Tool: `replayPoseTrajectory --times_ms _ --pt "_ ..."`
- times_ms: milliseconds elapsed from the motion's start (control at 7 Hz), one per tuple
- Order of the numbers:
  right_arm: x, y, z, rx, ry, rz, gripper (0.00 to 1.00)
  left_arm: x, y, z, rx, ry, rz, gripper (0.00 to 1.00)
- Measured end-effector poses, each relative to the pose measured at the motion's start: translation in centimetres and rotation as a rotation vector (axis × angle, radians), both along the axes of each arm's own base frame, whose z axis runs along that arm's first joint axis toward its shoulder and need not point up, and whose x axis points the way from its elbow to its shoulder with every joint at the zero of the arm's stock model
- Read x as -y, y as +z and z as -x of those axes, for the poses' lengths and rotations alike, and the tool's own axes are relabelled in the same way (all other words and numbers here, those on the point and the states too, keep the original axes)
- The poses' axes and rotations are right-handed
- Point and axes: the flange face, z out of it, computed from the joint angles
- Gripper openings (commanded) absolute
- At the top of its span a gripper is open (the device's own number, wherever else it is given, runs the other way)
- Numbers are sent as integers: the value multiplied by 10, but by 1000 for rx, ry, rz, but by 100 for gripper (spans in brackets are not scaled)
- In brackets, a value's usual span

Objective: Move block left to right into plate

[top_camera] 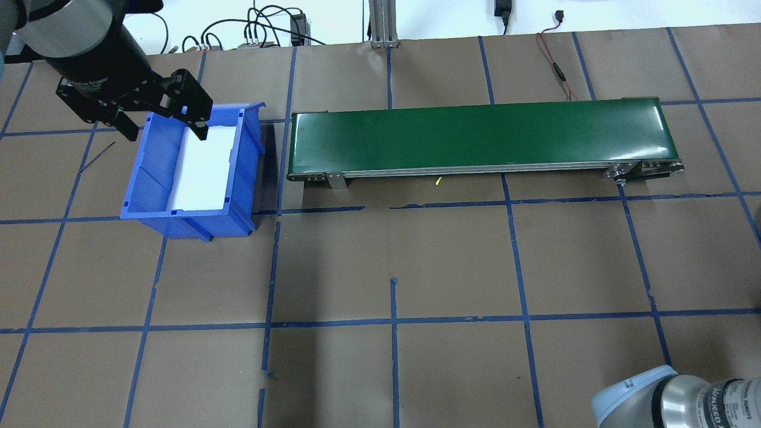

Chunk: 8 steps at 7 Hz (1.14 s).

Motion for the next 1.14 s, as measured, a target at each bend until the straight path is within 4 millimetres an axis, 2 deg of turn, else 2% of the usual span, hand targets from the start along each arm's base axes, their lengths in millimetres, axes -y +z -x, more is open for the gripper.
replayPoseTrajectory --times_ms 286,429,571,714,857,1000,1143 --pt "-4 1 3 -21 -11 0 100 0 0 0 0 0 0 100" --pt "0 10 2 -37 -13 8 99 0 0 0 0 0 0 100" --pt "17 35 -5 -80 5 24 99 0 0 0 0 0 0 100" --pt "52 79 -24 -153 46 49 100 0 0 0 0 0 0 100" --pt "87 134 -54 -209 66 70 100 0 0 0 0 0 0 100" --pt "111 186 -96 -231 54 80 100 0 0 -1 0 1 0 100" --pt "127 231 -146 -251 63 96 100 0 0 -1 0 2 0 100"
